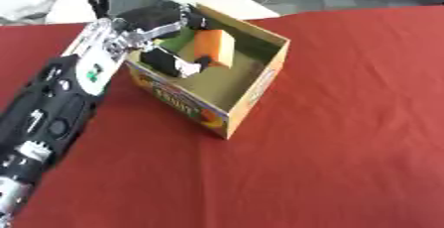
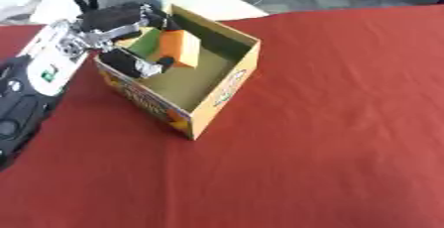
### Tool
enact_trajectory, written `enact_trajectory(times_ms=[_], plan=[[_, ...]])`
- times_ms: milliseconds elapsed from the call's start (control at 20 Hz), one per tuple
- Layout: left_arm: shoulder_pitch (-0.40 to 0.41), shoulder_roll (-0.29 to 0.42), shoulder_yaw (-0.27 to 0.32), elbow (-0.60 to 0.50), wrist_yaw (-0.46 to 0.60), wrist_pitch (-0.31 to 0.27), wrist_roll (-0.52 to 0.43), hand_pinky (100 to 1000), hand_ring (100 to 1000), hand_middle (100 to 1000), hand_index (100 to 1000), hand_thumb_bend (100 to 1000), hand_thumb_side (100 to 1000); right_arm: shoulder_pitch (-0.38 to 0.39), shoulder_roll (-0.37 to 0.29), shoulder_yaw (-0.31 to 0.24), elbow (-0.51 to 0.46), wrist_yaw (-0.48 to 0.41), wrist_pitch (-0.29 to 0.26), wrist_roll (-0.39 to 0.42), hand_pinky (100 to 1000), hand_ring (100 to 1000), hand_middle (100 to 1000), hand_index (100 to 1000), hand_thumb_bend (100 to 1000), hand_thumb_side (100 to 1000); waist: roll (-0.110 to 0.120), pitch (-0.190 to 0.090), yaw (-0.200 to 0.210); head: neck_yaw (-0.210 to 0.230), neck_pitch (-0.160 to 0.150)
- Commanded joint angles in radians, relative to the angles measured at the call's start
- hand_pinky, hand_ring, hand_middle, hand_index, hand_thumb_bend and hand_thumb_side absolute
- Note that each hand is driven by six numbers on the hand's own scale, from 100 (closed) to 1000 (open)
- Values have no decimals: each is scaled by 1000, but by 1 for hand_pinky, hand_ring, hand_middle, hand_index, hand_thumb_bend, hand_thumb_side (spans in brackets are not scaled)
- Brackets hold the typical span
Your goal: Pick up objects on the table and place them in the box.
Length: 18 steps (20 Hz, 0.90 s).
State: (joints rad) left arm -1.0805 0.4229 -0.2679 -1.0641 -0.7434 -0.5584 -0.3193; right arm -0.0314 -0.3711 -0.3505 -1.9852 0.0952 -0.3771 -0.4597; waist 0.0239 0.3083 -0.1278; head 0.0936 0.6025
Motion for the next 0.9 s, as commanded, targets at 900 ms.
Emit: enact_trajectory(times_ms=[900], plan=[[-19,-4,31,5,-81,-13,-54,867,907,851,962,100,249,-2,-8,-10,-15,-7,2,1,628,745,498,702,100,798,-4,-20,1,-10,-6]])
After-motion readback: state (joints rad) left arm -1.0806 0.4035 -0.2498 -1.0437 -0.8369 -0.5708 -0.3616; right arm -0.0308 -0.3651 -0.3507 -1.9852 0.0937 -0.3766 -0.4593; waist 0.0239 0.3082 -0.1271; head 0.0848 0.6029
